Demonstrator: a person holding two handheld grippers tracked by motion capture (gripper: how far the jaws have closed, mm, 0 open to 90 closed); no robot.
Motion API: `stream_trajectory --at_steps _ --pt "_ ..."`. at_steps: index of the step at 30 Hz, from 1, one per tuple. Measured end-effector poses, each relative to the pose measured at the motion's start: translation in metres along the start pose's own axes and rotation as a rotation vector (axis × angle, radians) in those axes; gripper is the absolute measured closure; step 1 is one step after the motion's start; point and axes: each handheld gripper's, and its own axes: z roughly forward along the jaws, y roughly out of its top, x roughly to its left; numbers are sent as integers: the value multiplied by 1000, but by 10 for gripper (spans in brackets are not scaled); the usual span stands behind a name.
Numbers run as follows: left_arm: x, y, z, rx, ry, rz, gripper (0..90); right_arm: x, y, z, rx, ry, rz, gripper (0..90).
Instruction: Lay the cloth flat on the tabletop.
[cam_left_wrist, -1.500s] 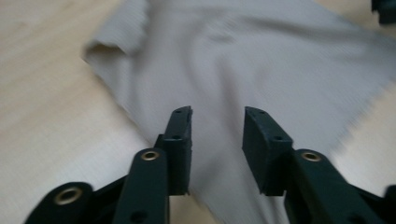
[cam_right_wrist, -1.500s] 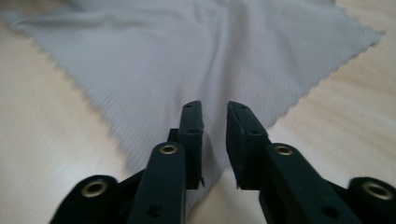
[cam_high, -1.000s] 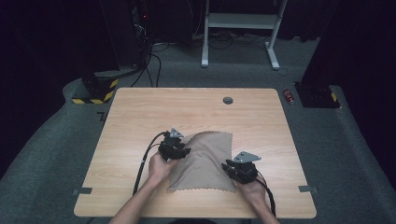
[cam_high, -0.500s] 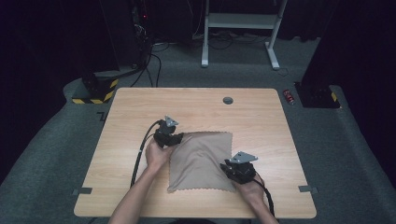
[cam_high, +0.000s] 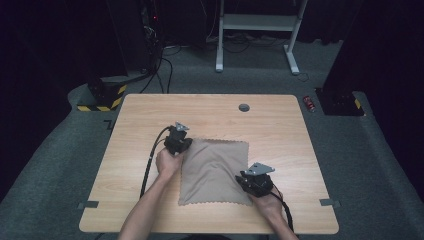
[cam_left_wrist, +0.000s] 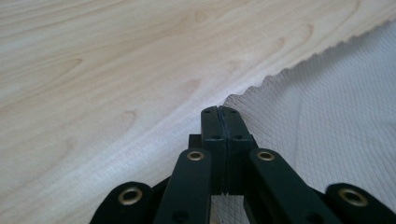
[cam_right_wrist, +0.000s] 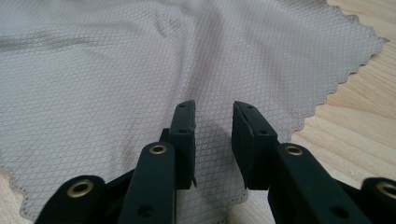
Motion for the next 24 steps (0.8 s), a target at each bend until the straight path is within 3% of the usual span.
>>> stream_trajectory --at_steps 3,4,7,8,11,15,16,19,24 --pt "2 6 6 30 54 21 886 0 0 0 2 0 6 699" --pt "3 6 8 45 79 26 835 0 0 0 2 -1 6 699" --pt "6 0 10 59 84 -27 695 -1 0 0 6 -2 8 697" --pt "6 -2 7 52 91 -20 653 -1 0 0 3 -2 12 694" --pt "0 -13 -10 3 79 -7 589 -6 0 -2 -14 -10 42 683" --pt "-14 -34 -32 -32 59 47 510 -23 9 -2 -10 -64 86 661" --pt "-17 -40 -35 -44 46 42 498 -34 16 0 4 -72 115 661" --pt "-22 -56 -43 -61 14 21 485 -43 22 5 20 -90 132 658" --pt "-26 -75 -48 -86 9 -16 464 -59 34 21 60 -132 164 655"
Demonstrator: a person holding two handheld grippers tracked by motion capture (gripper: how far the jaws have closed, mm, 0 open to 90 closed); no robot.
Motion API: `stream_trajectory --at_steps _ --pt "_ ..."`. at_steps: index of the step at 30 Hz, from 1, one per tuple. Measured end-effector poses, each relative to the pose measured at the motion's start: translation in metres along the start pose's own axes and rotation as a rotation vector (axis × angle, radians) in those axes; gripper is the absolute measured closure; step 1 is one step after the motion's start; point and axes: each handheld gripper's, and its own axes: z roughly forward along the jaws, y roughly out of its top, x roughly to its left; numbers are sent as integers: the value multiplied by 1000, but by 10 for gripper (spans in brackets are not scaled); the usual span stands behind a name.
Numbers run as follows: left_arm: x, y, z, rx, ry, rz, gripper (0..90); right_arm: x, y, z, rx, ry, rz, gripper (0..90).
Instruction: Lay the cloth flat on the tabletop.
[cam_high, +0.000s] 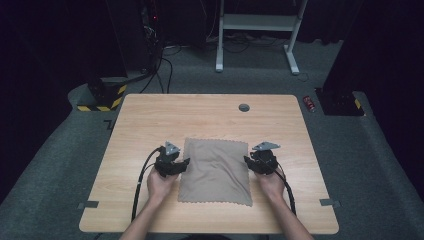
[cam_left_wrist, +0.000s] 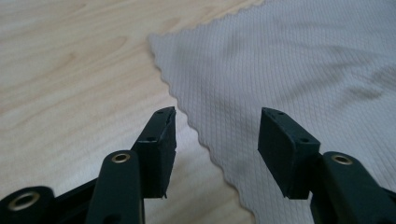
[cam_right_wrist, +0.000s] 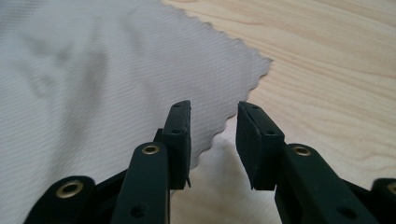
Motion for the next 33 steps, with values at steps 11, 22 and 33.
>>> stream_trajectory --at_steps 11,22,33 --pt "-5 -13 4 -12 0 9 418 -3 9 18 34 -10 -12 839" --pt "-5 -14 4 -4 16 10 379 -10 20 23 79 -45 -33 895" --pt "-5 -14 4 -4 18 4 365 23 9 -9 -38 48 -14 692"
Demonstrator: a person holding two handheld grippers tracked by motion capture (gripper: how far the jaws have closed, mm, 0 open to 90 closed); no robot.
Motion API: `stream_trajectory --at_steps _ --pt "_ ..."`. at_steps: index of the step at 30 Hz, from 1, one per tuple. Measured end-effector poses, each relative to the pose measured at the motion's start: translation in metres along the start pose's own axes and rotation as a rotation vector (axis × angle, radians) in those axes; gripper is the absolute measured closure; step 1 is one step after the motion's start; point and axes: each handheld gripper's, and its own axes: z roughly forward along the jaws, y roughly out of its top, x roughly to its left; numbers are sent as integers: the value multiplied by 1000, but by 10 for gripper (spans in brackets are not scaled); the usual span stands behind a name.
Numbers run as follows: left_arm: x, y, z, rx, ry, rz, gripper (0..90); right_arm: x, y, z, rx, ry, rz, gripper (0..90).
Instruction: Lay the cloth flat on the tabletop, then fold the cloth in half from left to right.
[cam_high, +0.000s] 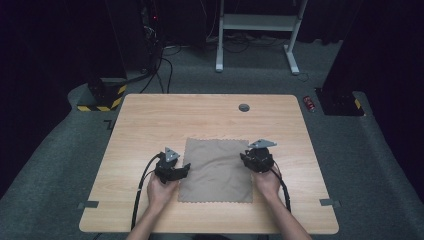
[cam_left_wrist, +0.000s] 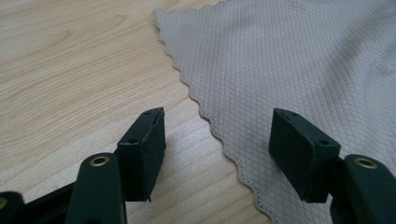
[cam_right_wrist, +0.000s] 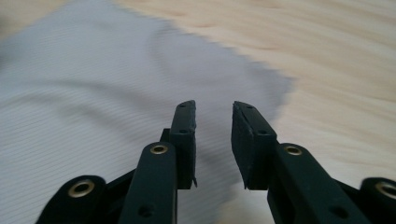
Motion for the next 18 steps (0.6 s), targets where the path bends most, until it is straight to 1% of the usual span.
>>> stream_trajectory --at_steps 1,2,4,5,7,9,10,11,12,13,16,18 --pt "1 0 0 3 -5 -2 364 9 -3 -1 -5 23 -20 683" --pt "1 1 1 3 -7 -6 358 19 -6 -1 -6 52 -29 674" --pt "1 2 2 3 -2 -5 355 38 -11 0 -6 99 -61 666" --pt "1 2 2 1 -3 -3 351 47 -14 2 -3 114 -77 666" --pt "1 3 3 3 -2 -6 345 61 -18 5 -4 120 -109 666" --pt "2 4 4 9 0 -3 344 67 -20 6 -11 125 -118 665" --pt "2 5 4 10 2 -9 341 69 -21 7 -19 129 -115 663" --pt "2 6 4 23 4 -9 331 69 -21 8 -20 138 -106 659" --pt "2 7 5 29 3 -8 322 70 -22 8 -13 151 -94 658" --pt "2 8 6 32 3 -8 312 71 -22 9 -14 154 -97 657" --pt "2 8 6 27 2 -12 313 75 -23 9 -8 162 -108 656" --pt "3 9 7 18 -2 -21 330 79 -23 8 -12 169 -115 652"
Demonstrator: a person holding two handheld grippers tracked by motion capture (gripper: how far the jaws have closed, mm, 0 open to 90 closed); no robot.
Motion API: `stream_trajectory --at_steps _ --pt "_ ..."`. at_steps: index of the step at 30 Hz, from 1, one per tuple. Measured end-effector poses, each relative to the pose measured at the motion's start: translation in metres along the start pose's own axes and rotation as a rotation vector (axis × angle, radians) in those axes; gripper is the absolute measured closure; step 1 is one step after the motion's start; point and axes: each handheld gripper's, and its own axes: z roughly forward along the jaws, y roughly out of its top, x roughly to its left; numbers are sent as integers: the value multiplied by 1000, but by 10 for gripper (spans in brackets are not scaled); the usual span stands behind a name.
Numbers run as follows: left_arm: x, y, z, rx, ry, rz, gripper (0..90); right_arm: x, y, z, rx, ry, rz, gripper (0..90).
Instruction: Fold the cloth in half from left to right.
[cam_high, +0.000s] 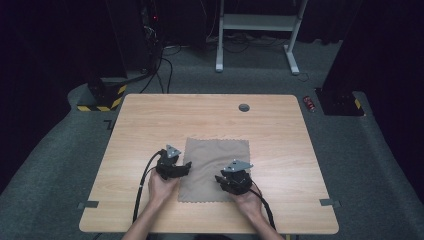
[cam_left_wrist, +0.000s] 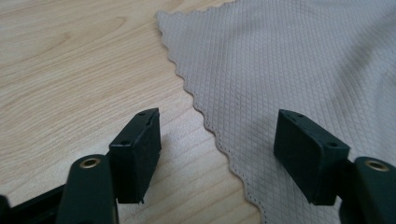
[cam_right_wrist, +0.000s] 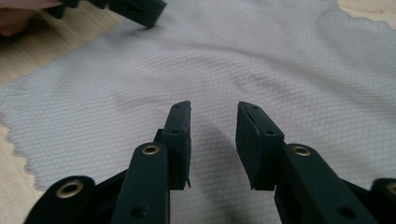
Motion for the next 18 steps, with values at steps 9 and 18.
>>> stream_trajectory --at_steps 9,18 --pt "9 1 0 -19 -6 -35 357 15 1 6 -8 19 -27 630" --pt "23 15 2 5 -21 -43 345 31 6 9 -16 64 -51 631"
